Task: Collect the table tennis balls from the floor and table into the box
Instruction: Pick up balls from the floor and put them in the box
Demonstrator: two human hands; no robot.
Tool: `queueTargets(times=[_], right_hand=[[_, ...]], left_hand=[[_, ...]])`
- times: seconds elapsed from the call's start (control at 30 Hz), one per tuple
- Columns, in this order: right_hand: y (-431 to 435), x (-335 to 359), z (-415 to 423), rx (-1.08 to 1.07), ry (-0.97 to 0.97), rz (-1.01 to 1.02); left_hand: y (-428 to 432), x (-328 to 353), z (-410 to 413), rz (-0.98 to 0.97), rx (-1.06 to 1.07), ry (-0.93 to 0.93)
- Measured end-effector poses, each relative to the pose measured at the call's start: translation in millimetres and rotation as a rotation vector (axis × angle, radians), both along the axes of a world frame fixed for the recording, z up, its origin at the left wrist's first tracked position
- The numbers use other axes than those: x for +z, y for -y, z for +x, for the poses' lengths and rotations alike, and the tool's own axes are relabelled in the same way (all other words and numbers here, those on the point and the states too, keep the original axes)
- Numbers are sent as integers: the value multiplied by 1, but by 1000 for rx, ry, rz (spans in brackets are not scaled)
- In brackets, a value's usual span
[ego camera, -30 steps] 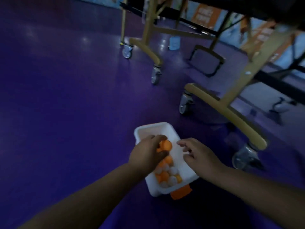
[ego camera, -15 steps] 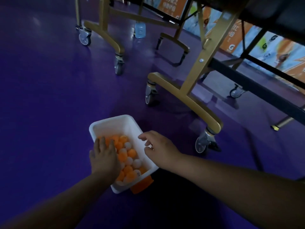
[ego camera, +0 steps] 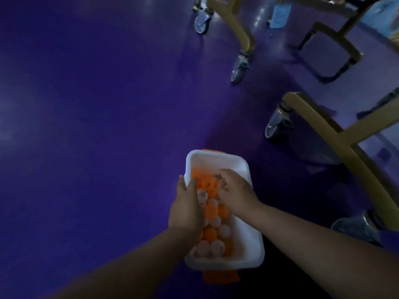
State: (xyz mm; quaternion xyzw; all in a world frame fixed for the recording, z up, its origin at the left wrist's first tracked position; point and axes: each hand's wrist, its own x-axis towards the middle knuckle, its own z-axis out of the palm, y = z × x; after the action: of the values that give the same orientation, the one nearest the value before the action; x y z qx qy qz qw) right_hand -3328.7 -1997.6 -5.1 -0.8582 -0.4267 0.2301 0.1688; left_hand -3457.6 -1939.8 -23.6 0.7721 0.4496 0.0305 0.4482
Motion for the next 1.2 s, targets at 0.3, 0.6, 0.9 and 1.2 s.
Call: queueTargets(times=[0.3,0.6,0.9,1.2], right_hand=[[-50,100,-56,114,-20,-90],[-156,290,-181,240,-54,-150],[-280,419,-323,448,-136,-190],[-423,433,-400,496,-283,-189]], left_hand=[[-72,103,-70,-13,194,-57],[-140,291,-225,-88,372,-275],[-214,432,-364,-160,689,-317],[-314,450,-431,-270,1016,-270]])
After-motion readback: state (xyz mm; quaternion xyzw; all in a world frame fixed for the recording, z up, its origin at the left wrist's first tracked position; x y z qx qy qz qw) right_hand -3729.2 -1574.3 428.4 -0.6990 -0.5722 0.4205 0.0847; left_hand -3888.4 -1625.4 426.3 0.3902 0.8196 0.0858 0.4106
